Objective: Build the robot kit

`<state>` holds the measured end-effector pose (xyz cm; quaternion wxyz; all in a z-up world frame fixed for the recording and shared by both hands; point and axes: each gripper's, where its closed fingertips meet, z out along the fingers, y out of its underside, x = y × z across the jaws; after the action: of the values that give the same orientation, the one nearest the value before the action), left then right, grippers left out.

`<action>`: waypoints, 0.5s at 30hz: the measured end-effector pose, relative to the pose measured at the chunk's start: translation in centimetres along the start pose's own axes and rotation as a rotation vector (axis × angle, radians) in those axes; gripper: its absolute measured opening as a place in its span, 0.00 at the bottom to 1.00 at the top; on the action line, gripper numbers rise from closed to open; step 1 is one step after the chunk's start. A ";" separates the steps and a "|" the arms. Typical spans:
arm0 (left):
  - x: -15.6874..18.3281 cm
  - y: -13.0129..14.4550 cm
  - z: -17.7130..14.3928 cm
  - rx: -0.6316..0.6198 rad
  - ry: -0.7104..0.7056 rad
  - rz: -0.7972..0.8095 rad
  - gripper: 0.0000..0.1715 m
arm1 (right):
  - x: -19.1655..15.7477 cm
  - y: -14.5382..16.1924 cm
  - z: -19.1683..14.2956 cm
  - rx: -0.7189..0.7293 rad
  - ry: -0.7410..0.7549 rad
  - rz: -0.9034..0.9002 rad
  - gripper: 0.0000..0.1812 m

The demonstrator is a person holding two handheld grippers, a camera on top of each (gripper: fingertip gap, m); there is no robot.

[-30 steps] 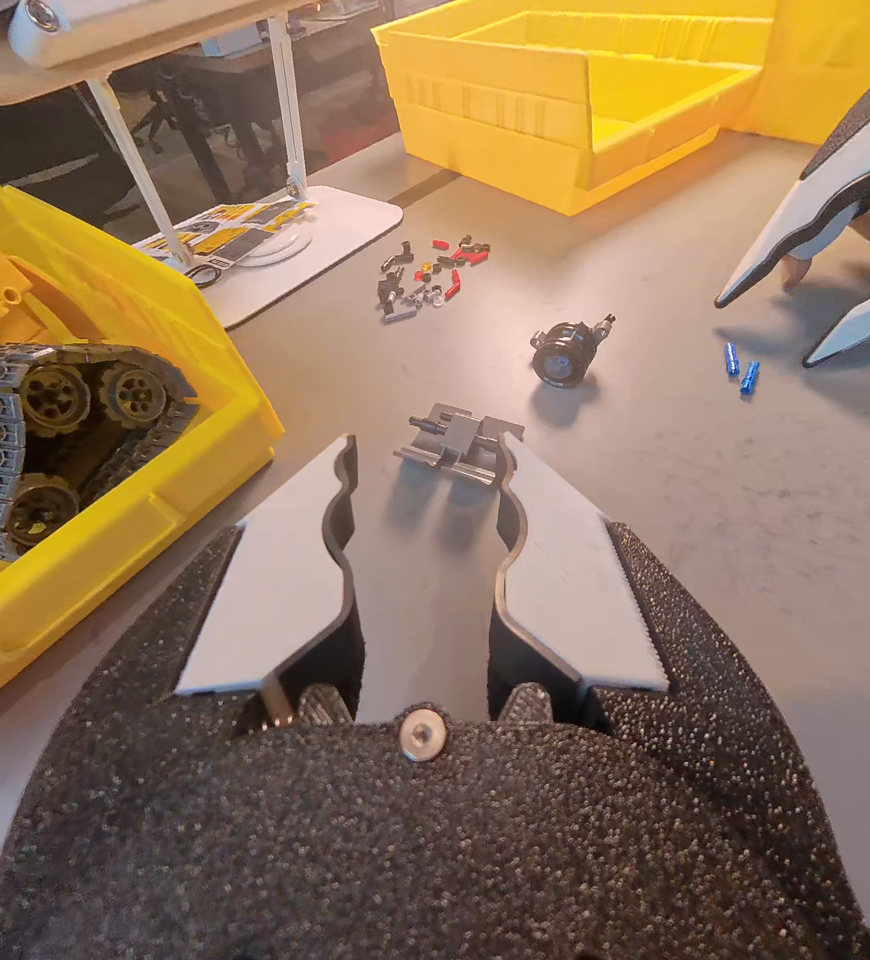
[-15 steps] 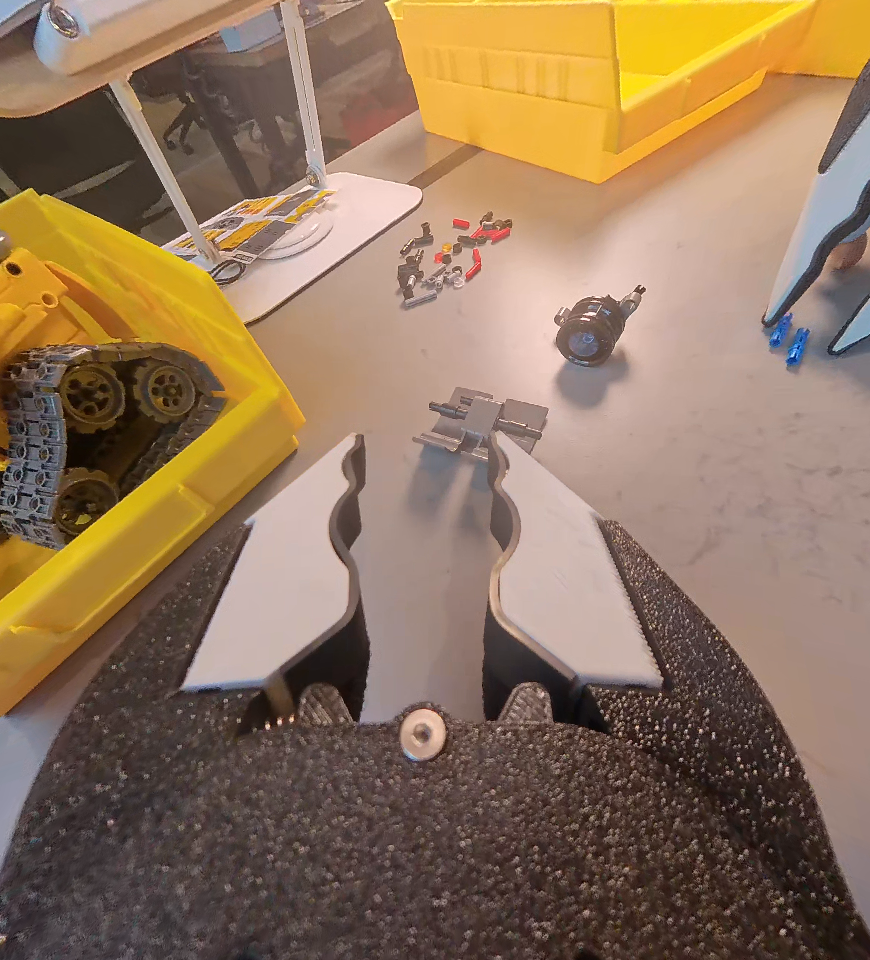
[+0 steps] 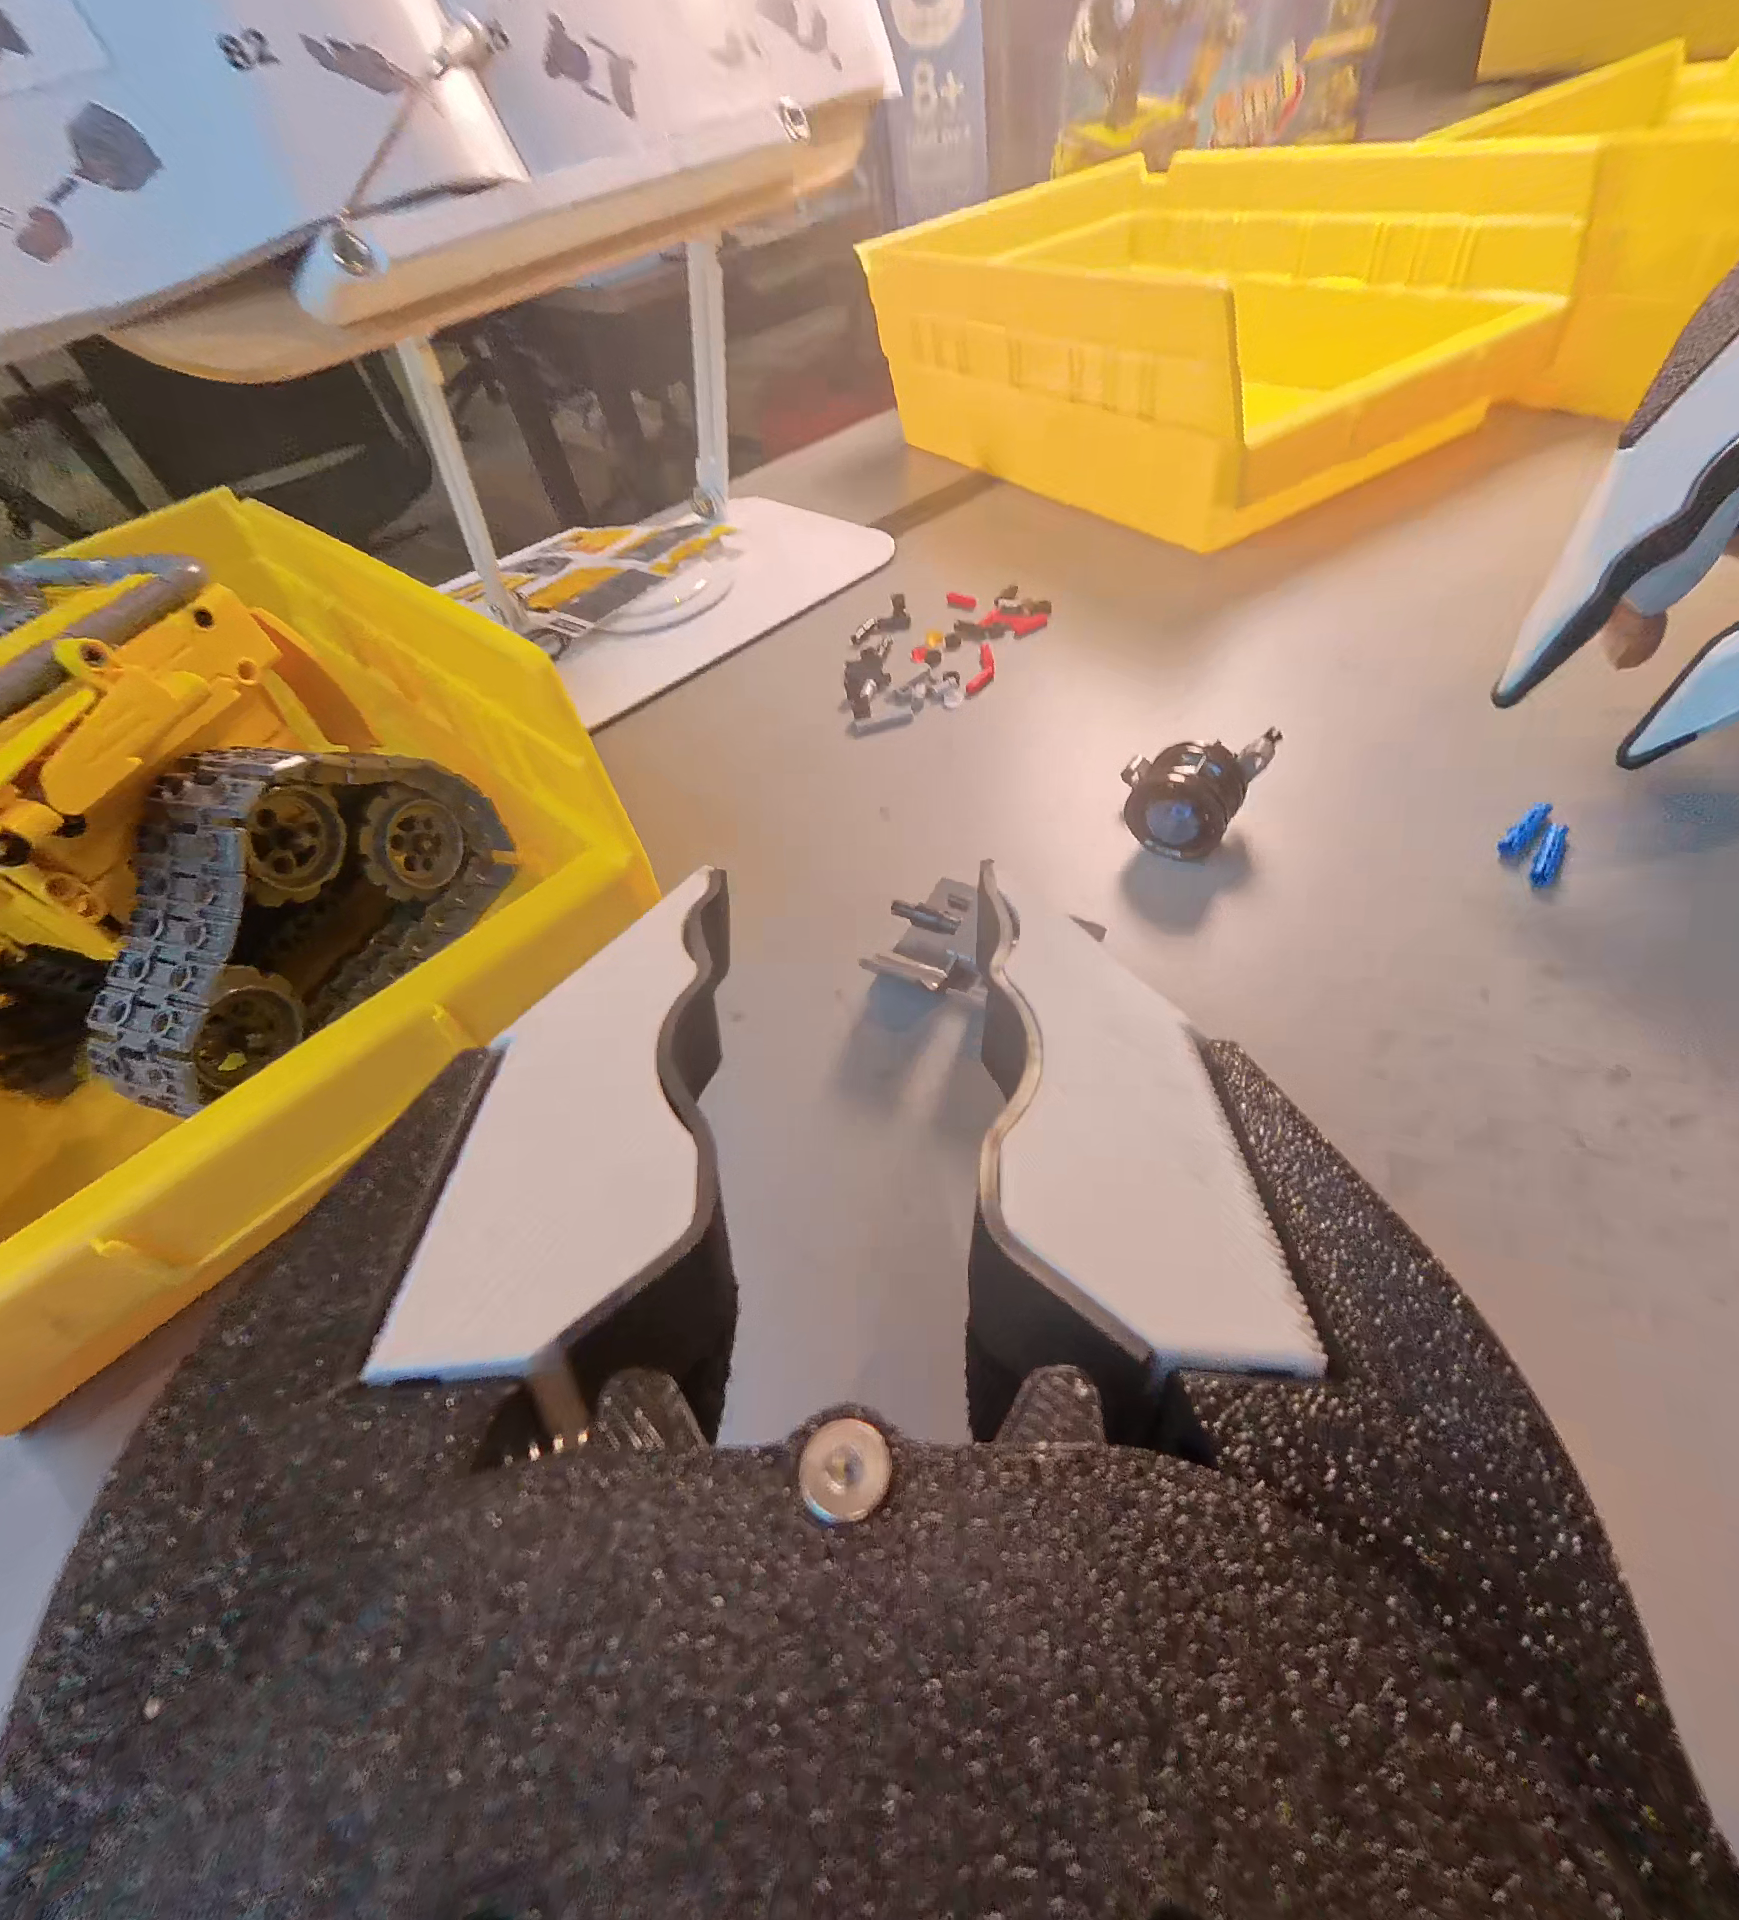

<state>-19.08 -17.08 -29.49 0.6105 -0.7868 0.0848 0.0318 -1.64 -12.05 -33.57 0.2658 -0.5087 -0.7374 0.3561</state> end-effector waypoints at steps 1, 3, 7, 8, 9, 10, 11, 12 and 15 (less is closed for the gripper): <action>-0.3 -0.5 -0.3 0.027 -0.008 -0.025 0.28 | 0.6 -1.2 -0.9 0.082 0.036 0.017 0.17; -1.1 -1.1 -0.8 0.070 -0.026 -0.075 0.29 | 1.5 -3.3 -3.0 0.244 0.101 0.050 0.18; -2.3 -1.8 -1.5 0.124 -0.050 -0.143 0.32 | 2.9 -5.5 -6.9 0.512 0.257 0.106 0.20; -2.4 -1.8 -1.6 0.128 -0.057 -0.151 0.32 | 3.1 -5.5 -7.6 0.555 0.291 0.123 0.20; -2.5 -1.8 -1.6 0.131 -0.061 -0.154 0.32 | 3.4 -5.3 -8.1 0.588 0.322 0.137 0.20; -2.5 -1.9 -1.6 0.134 -0.063 -0.156 0.32 | 3.7 -5.0 -8.5 0.612 0.358 0.141 0.21; -2.5 -1.9 -1.6 0.137 -0.068 -0.156 0.32 | 4.2 -4.5 -8.8 0.625 0.398 0.140 0.22; -2.5 -1.9 -1.5 0.139 -0.069 -0.155 0.31 | 4.7 -4.0 -9.0 0.627 0.431 0.144 0.22; -2.3 -1.9 -1.4 0.139 -0.065 -0.150 0.29 | 5.8 -3.9 -9.7 0.647 0.476 0.161 0.23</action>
<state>-21.11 -17.72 -27.02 0.6666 -0.7453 0.0081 0.0055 1.54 -5.04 -24.37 0.5465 -0.5231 -0.4630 0.4619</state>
